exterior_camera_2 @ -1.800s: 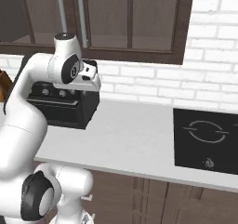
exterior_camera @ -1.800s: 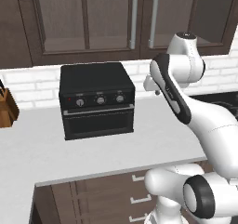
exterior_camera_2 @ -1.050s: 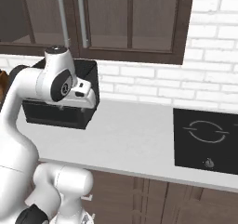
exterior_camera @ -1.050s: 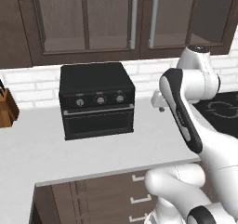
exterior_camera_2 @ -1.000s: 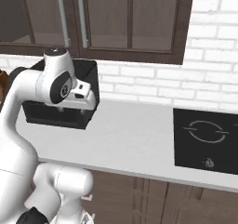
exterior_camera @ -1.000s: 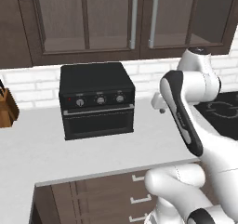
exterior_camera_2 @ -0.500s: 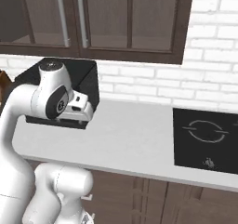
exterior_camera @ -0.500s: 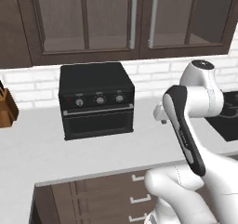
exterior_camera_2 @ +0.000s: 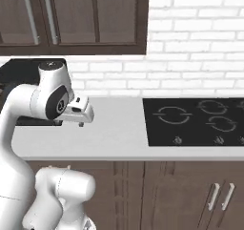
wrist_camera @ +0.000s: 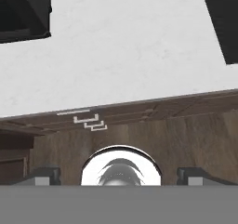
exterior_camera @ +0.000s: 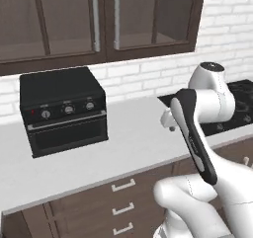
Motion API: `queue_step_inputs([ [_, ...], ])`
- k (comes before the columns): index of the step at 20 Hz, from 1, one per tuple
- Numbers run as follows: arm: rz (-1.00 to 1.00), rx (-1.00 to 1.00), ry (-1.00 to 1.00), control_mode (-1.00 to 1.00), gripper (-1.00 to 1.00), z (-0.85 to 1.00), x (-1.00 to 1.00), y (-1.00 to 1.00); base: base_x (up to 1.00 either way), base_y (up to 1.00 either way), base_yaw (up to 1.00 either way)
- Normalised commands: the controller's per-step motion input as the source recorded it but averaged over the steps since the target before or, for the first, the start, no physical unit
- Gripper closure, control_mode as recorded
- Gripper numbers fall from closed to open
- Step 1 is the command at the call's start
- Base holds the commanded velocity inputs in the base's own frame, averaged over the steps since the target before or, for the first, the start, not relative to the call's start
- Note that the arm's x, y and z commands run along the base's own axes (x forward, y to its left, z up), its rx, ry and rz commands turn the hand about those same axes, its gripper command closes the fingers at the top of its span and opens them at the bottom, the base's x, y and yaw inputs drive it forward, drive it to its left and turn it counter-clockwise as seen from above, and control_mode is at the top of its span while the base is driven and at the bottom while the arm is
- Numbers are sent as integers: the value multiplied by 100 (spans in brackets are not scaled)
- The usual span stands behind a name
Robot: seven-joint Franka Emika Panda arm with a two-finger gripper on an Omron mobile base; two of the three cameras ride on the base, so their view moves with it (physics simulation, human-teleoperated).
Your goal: Navigate to the coffee machine.
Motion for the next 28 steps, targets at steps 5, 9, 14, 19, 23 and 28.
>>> queue_step_inputs([
  [5, 0, 0, 0, 100, -100, 0, 0, 0, -60, -40, -47],
  [9, 0, 0, 0, 100, -100, 0, 0, 0, -45, -36, -49],
  [14, 0, 0, 0, 100, -100, 0, 0, 0, -7, -36, -45],
  [19, 0, 0, 0, 100, -100, 0, 0, 0, 0, -40, -42],
  [23, 0, 0, 0, 100, -100, 0, 0, 0, 2, -40, -43],
  [28, 0, 0, 0, 100, -100, 0, 0, 0, 22, -42, -57],
])
